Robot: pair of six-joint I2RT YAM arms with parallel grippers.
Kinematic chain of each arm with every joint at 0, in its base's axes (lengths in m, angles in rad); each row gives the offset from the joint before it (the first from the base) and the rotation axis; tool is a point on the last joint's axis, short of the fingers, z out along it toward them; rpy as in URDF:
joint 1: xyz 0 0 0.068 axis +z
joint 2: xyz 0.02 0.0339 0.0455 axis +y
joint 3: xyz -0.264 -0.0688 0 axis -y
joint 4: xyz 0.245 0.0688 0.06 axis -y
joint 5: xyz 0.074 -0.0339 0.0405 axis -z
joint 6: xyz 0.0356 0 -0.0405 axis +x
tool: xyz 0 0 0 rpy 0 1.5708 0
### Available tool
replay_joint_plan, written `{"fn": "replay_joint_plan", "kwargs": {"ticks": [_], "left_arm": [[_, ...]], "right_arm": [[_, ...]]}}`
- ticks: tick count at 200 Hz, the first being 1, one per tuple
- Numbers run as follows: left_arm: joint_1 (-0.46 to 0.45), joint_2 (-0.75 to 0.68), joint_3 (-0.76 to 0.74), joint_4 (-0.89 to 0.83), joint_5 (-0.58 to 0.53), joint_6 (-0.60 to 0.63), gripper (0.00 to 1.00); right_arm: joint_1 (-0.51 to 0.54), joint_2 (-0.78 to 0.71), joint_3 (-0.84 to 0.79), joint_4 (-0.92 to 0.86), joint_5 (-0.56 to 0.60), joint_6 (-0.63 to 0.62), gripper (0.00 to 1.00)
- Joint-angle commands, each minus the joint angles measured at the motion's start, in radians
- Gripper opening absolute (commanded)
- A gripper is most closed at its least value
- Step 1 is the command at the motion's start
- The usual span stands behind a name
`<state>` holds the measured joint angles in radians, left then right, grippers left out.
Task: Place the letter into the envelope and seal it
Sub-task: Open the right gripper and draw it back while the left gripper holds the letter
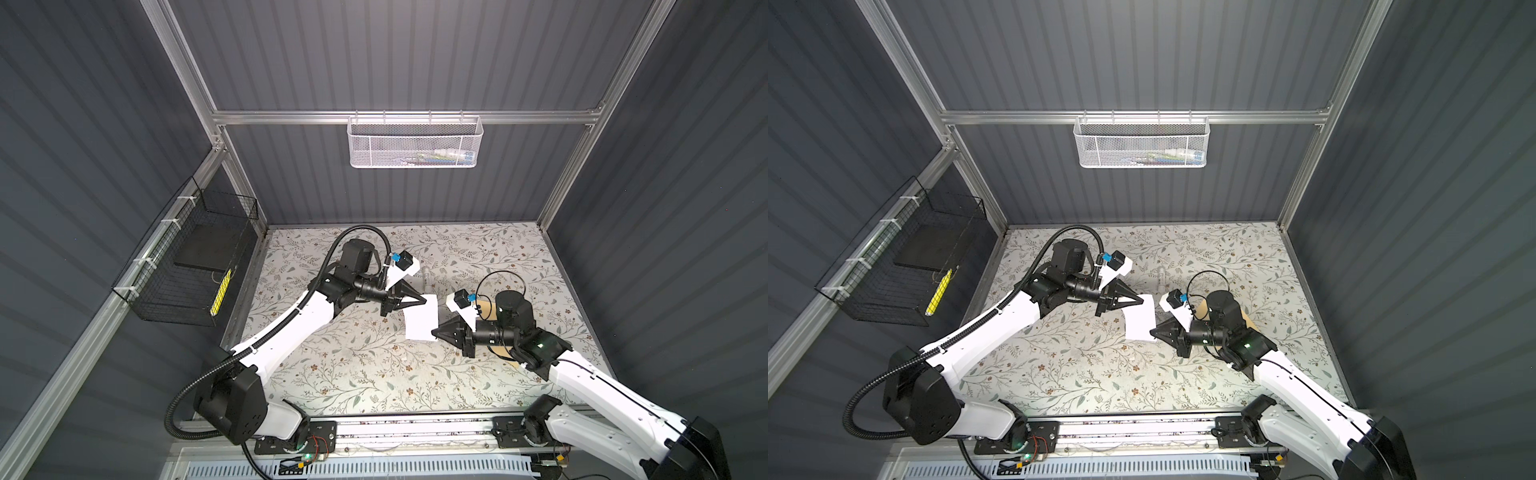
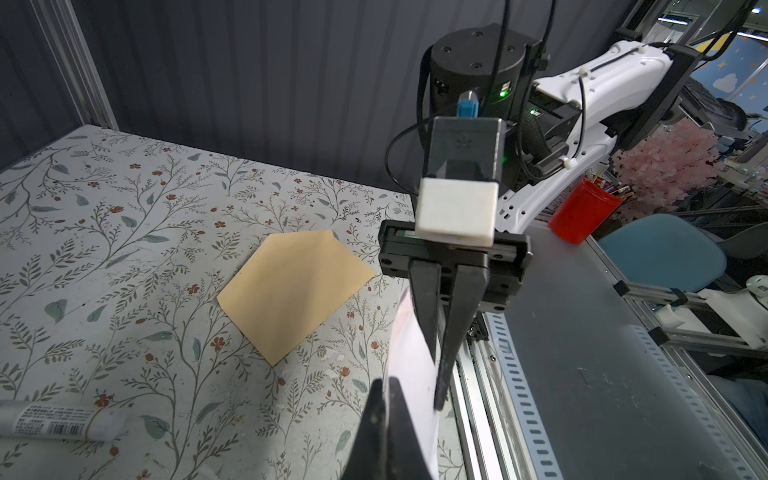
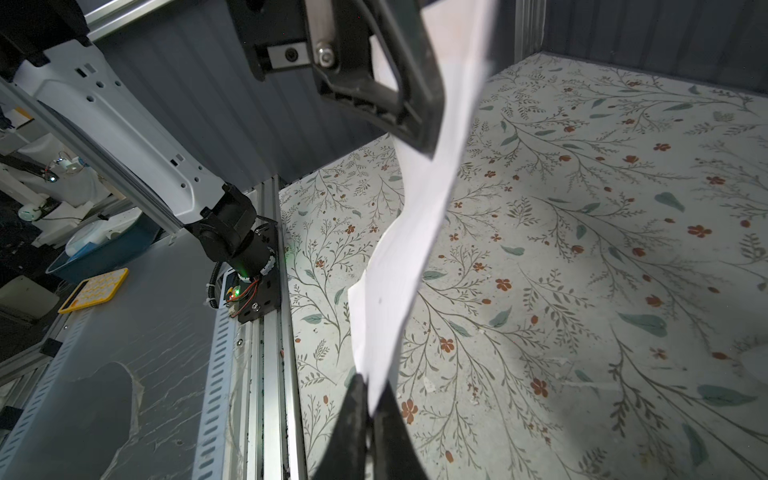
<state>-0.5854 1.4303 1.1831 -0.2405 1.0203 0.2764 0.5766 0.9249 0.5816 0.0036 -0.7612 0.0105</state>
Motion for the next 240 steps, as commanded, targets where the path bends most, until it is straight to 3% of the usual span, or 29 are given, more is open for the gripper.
{"fn": "replay_joint_plan", "kwargs": {"ticks": [1,19,42,53,87,94,98,103,121,140,176,193,209,240], "left_arm": [[0.018,-0.028,0.038,0.025,0.008,-0.015,0.0],[0.021,-0.025,0.041,0.026,0.011,-0.017,0.0],[0.027,-0.025,0.038,0.026,0.018,-0.015,0.0],[0.031,-0.026,0.038,0.024,0.016,-0.014,0.0],[0.056,-0.03,0.041,0.033,0.026,-0.02,0.0],[0.058,-0.031,0.042,0.032,0.024,-0.02,0.0],[0.058,-0.03,0.042,0.032,0.023,-0.021,0.0],[0.06,-0.029,0.041,0.032,0.023,-0.02,0.0],[0.067,-0.032,0.024,0.064,0.002,-0.056,0.0],[0.073,-0.045,-0.032,0.208,-0.131,-0.22,0.0],[0.071,-0.082,-0.184,0.576,-0.461,-0.642,0.0],[0.066,-0.093,-0.248,0.709,-0.631,-0.845,0.0],[0.044,-0.083,-0.279,0.821,-0.724,-0.994,0.0],[-0.056,-0.086,-0.329,0.976,-0.941,-1.133,0.0]], "right_arm": [[0.004,-0.001,-0.007,0.005,-0.016,0.0,0.38],[0.004,0.016,-0.004,0.003,-0.022,-0.003,0.33],[0.004,0.032,0.005,-0.005,-0.018,-0.017,0.08],[0.005,0.026,-0.001,-0.003,-0.011,-0.023,0.01],[0.004,0.002,-0.016,0.01,0.02,-0.027,0.07],[0.004,0.0,-0.014,0.016,0.024,-0.024,0.14],[0.005,-0.002,-0.012,0.016,0.035,-0.022,0.31],[0.004,-0.001,-0.011,0.014,0.054,-0.016,0.44],[-0.001,-0.013,0.002,0.002,0.119,0.019,0.61],[-0.004,-0.065,-0.012,0.074,0.286,0.162,0.77],[-0.006,-0.191,-0.008,0.095,0.63,0.534,0.93],[-0.005,-0.208,-0.031,0.141,0.648,0.69,0.95],[-0.005,-0.2,-0.112,0.316,0.638,0.864,0.99],[0.002,-0.127,-0.242,0.684,0.635,1.046,0.99]]}}
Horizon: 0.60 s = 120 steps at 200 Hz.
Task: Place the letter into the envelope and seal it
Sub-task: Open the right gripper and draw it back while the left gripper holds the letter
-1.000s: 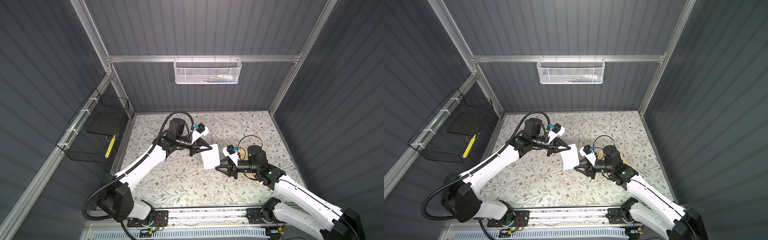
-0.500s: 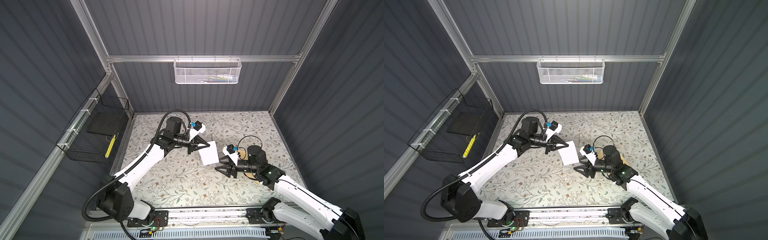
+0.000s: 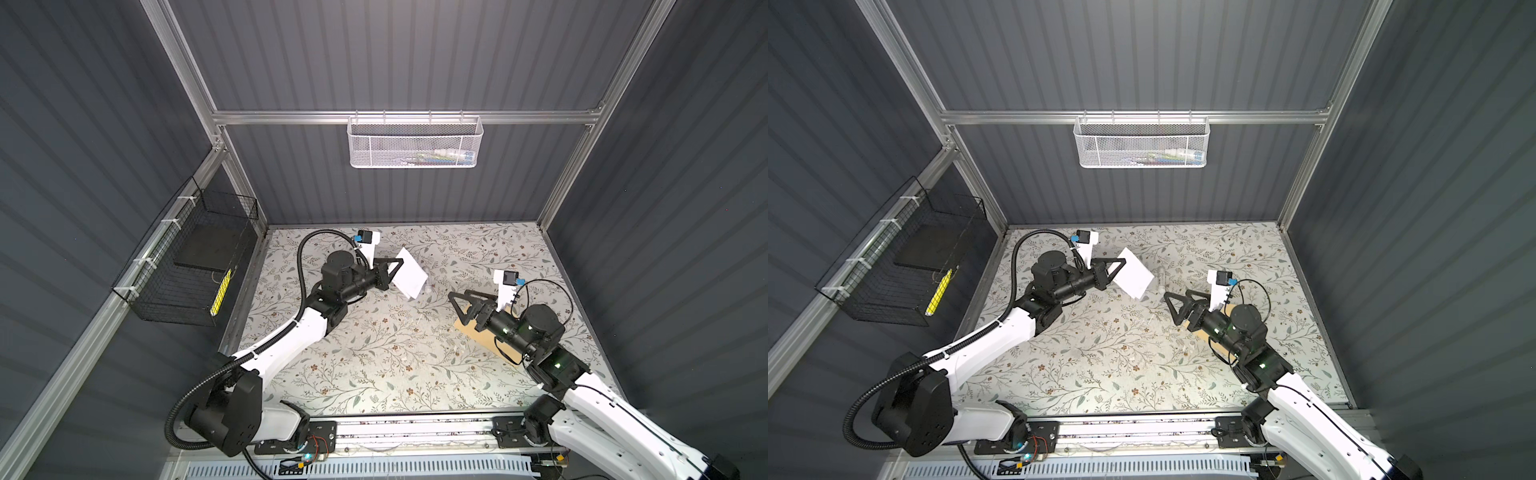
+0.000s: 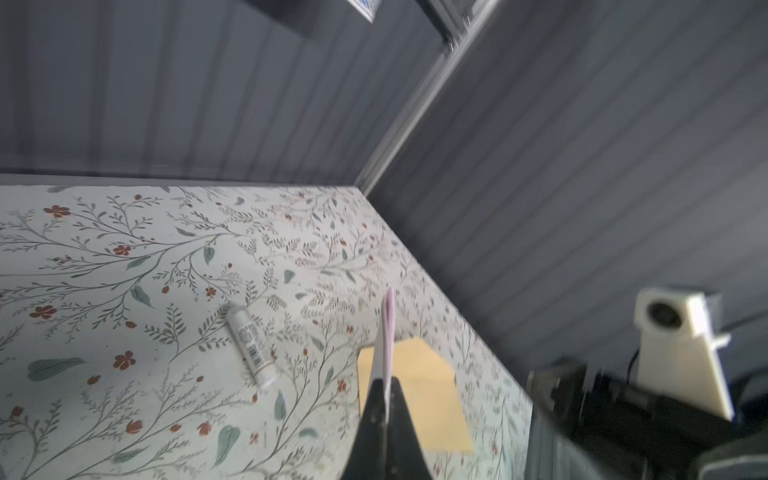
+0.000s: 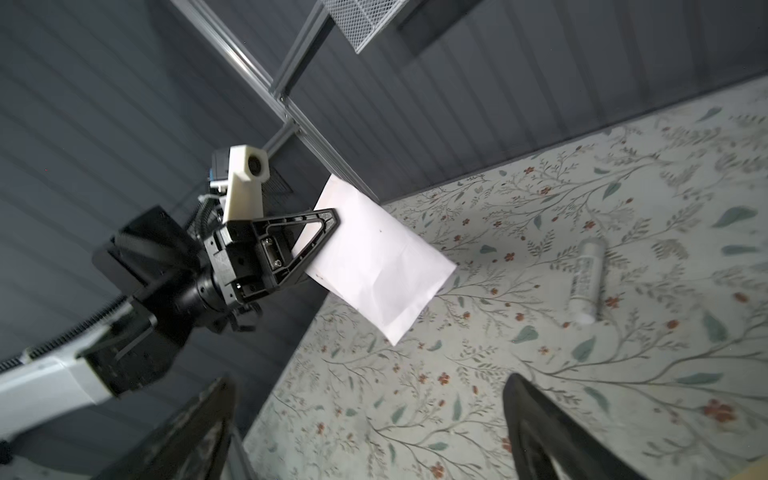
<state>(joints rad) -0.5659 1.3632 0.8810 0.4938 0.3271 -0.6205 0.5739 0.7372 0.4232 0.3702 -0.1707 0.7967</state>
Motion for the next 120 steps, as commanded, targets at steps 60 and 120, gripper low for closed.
{"fn": "replay_joint_plan", "kwargs": {"ticks": [60,120], "left_arm": [[-0.212,-0.001,-0.049,0.346,-0.478,-0.344,0.0],[-0.261,0.05,-0.041,0.391,-0.535,-0.398,0.0]], "right_arm": [[0.026,0.241,-0.112,0.674,0.065,0.311,0.99],[0.034,0.447,-0.048,0.894,0.048,0.348,0.99]]}}
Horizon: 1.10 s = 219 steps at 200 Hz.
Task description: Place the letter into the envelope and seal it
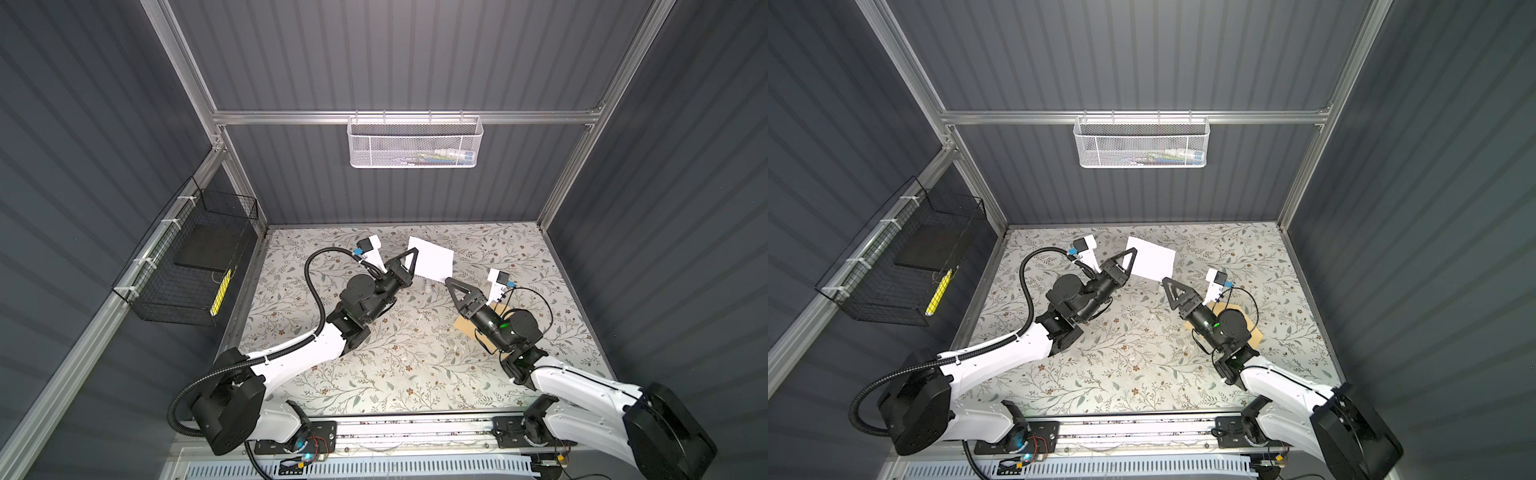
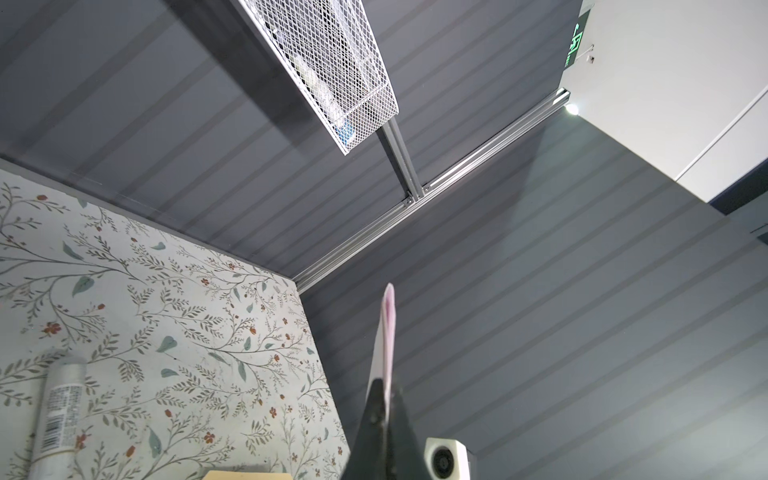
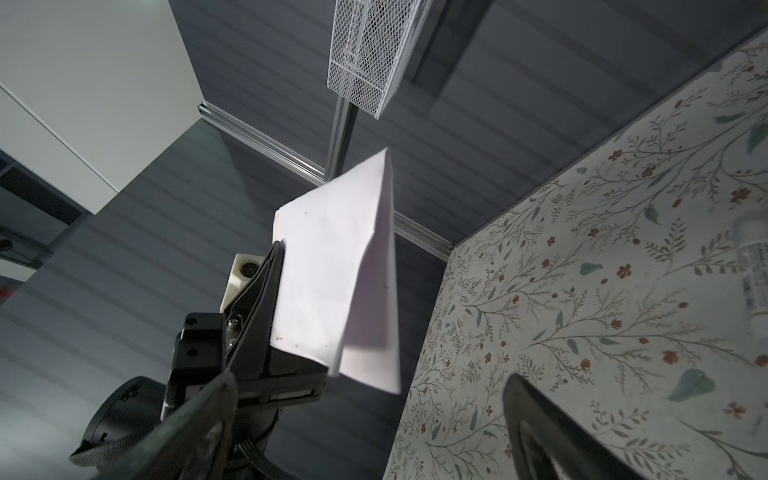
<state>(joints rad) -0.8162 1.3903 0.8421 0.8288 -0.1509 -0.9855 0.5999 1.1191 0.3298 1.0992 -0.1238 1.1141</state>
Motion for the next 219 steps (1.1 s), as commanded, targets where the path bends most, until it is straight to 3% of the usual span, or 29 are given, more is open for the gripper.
{"fn": "replay_joint_plan", "kwargs": {"ticks": [1,51,86,105,129,149,172,180,198,203,208,219], "left_arm": [[-0.012,0.024,-0.002,0.056,-0.057,-0.033,0.0],[-0.033,0.04,-0.023,0.098,-0.087,-0.048,0.0],[-0.041,0.062,-0.044,0.16,-0.102,-0.073,0.0],[-0.048,0.063,-0.056,0.181,-0.117,-0.077,0.0],[-0.061,0.072,-0.071,0.223,-0.137,-0.079,0.0],[-0.07,0.078,-0.091,0.258,-0.146,-0.078,0.0],[-0.081,0.073,-0.125,0.287,-0.155,-0.073,0.0],[-0.082,0.065,-0.14,0.296,-0.154,-0.065,0.0],[-0.082,0.036,-0.177,0.309,-0.168,-0.039,0.09],[-0.082,0.026,-0.182,0.309,-0.17,-0.021,0.17],[-0.081,0.013,-0.184,0.299,-0.167,-0.001,0.31],[-0.076,-0.028,-0.186,0.241,-0.158,0.05,0.75]], "right_arm": [[0.008,0.066,0.046,0.168,0.002,0.032,0.99],[0.01,0.158,0.115,0.24,-0.011,0.055,0.99],[0.009,0.191,0.125,0.293,0.018,0.07,0.88],[0.009,0.181,0.145,0.271,0.013,0.058,0.74],[0.009,0.154,0.171,0.191,0.011,0.049,0.48],[0.003,0.131,0.167,0.163,0.019,0.046,0.35],[-0.025,0.076,0.187,0.018,-0.014,0.046,0.06],[-0.039,0.051,0.205,-0.061,-0.049,0.044,0.0],[-0.067,-0.022,0.263,-0.266,-0.125,-0.007,0.0],[-0.07,-0.049,0.28,-0.343,-0.138,-0.034,0.0],[-0.073,-0.07,0.305,-0.42,-0.155,-0.068,0.0],[-0.075,-0.109,0.37,-0.614,-0.198,-0.165,0.0]]}}
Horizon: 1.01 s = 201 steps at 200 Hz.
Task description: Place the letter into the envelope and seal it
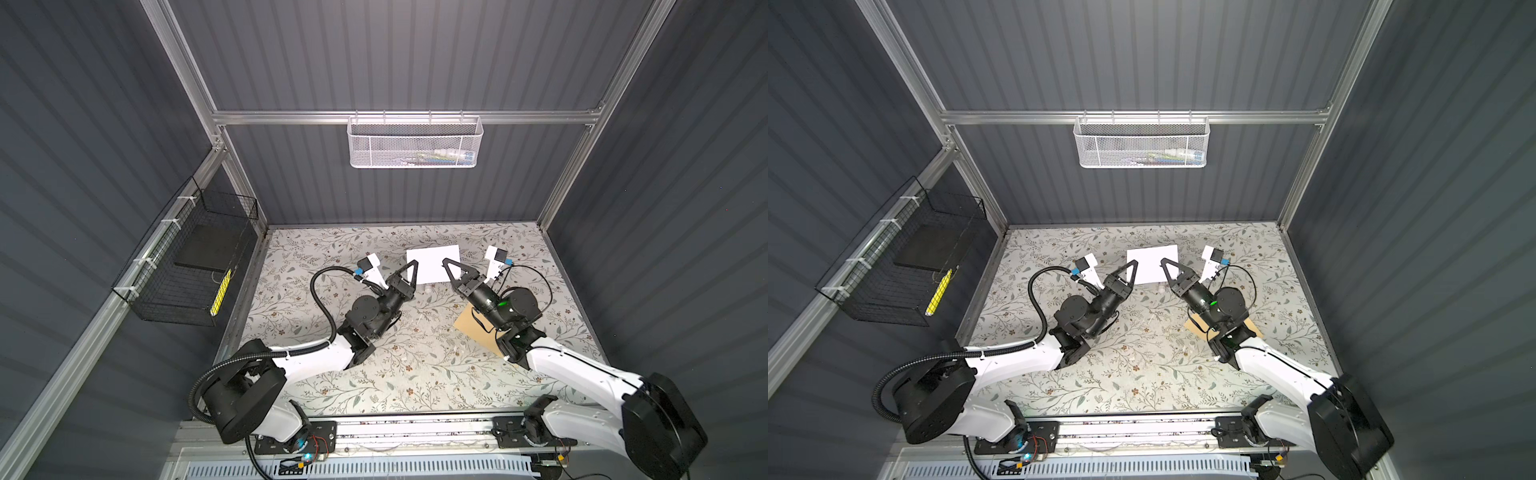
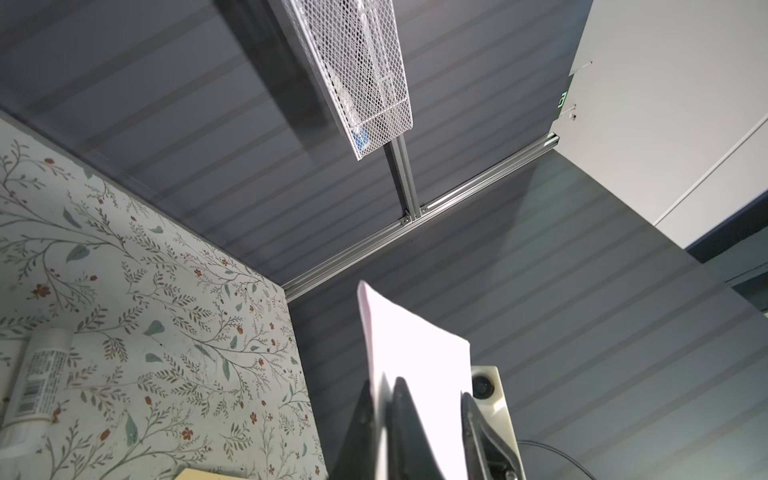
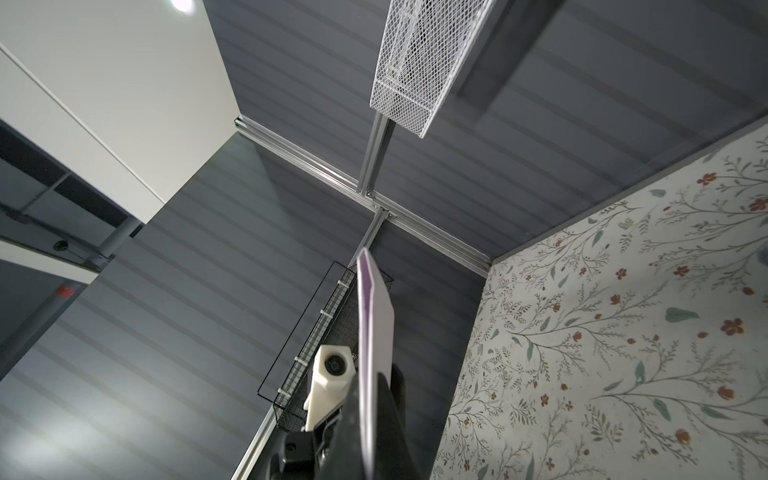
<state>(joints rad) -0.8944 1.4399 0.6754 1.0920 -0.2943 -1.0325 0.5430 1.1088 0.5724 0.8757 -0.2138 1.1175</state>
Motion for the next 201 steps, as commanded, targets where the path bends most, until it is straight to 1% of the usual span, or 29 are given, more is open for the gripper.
{"fn": "replay_joint_plan", "kwargs": {"ticks": [1,4,6,10,14,15,17,18,19,22,24,30,32,36,42,51,61,69,82,101,108,120,136,160,172,175,184,193,201], "left_arm": [[0.003,-0.083,-0.019,-0.029,-0.013,0.104,0.78],[0.008,-0.1,-0.02,-0.055,-0.005,0.123,0.85],[0.012,-0.112,-0.019,-0.075,0.003,0.138,0.89],[0.024,-0.137,-0.014,-0.115,0.026,0.172,0.93],[0.038,-0.159,-0.006,-0.157,0.053,0.213,0.96],[0.042,-0.168,-0.002,-0.168,0.06,0.222,0.96],[0.049,-0.18,0.005,-0.201,0.078,0.245,0.97],[0.056,-0.186,0.009,-0.215,0.086,0.255,0.97],[0.06,-0.194,0.014,-0.235,0.1,0.265,0.97],[0.075,-0.209,0.028,-0.28,0.132,0.305,0.97],[0.086,-0.222,0.041,-0.318,0.16,0.331,0.98],[0.117,-0.248,0.076,-0.416,0.238,0.412,0.99],[0.129,-0.257,0.091,-0.453,0.267,0.437,0.99],[0.15,-0.27,0.115,-0.512,0.319,0.485,0.99],[0.179,-0.28,0.15,-0.588,0.409,0.562,1.0],[0.203,-0.284,0.216,-0.72,0.548,0.694,1.0],[0.204,-0.274,0.294,-0.905,0.681,0.867,1.0],[0.204,-0.254,0.364,-1.046,0.759,0.973,1.0],[0.204,-0.221,0.434,-1.235,0.903,1.156,0.99],[0.204,-0.149,0.518,-1.46,1.033,1.358,0.99],[0.204,-0.115,0.556,-1.543,1.058,1.421,0.99],[0.204,-0.053,0.609,-1.609,1.087,1.458,0.98],[0.204,0.024,0.67,-1.669,1.171,1.513,0.96],[0.204,0.104,0.725,-1.669,1.255,1.512,0.93],[0.202,0.132,0.727,-1.674,1.288,1.51,0.88],[0.201,0.137,0.761,-1.675,1.295,1.511,0.85],[0.2,0.154,0.779,-1.7,1.317,1.535,0.76],[0.198,0.162,0.785,-1.729,1.336,1.567,0.6],[0.195,0.168,0.782,-1.729,1.349,1.569,0.46]], "right_arm": [[-0.018,-0.105,0.145,-0.436,-0.111,-0.189,0.0],[-0.02,-0.112,0.169,-0.502,-0.151,-0.223,0.0],[-0.019,-0.114,0.177,-0.524,-0.158,-0.235,0.0],[-0.02,-0.12,0.212,-0.611,-0.178,-0.287,0.0],[-0.02,-0.125,0.248,-0.709,-0.198,-0.359,0.0],[-0.021,-0.126,0.267,-0.758,-0.204,-0.388,0.0],[-0.021,-0.127,0.276,-0.783,-0.206,-0.402,0.0],[-0.021,-0.129,0.294,-0.831,-0.209,-0.431,0.0],[-0.021,-0.129,0.294,-0.831,-0.209,-0.431,0.0],[-0.021,-0.13,0.326,-0.922,-0.212,-0.486,0.0],[-0.021,-0.13,0.333,-0.943,-0.211,-0.493,0.0],[-0.021,-0.13,0.375,-1.073,-0.214,-0.588,0.0],[-0.021,-0.13,0.381,-1.082,-0.214,-0.601,0.0],[-0.022,-0.129,0.405,-1.168,-0.217,-0.661,0.0],[-0.023,-0.126,0.427,-1.238,-0.214,-0.716,0.0],[-0.022,-0.119,0.46,-1.353,-0.218,-0.811,0.0],[-0.022,-0.114,0.476,-1.418,-0.235,-0.888,0.0],[-0.022,-0.11,0.485,-1.455,-0.255,-0.942,0.0],[-0.019,-0.111,0.495,-1.487,-0.298,-1.023,0.0],[-0.008,-0.129,0.49,-1.493,-0.347,-1.12,0.01],[-0.005,-0.138,0.489,-1.494,-0.366,-1.152,0.01],[0.002,-0.15,0.485,-1.493,-0.399,-1.194,0.02],[0.017,-0.152,0.483,-1.492,-0.435,-1.235,0.03],[0.042,-0.138,0.49,-1.506,-0.459,-1.265,0.05],[0.05,-0.137,0.487,-1.5,-0.46,-1.269,0.05],[0.05,-0.136,0.485,-1.5,-0.459,-1.272,0.05],[0.053,-0.134,0.485,-1.497,-0.457,-1.277,0.05],[0.054,-0.132,0.481,-1.493,-0.455,-1.279,0.05],[0.054,-0.129,0.481,-1.488,-0.453,-1.283,0.05]]}}
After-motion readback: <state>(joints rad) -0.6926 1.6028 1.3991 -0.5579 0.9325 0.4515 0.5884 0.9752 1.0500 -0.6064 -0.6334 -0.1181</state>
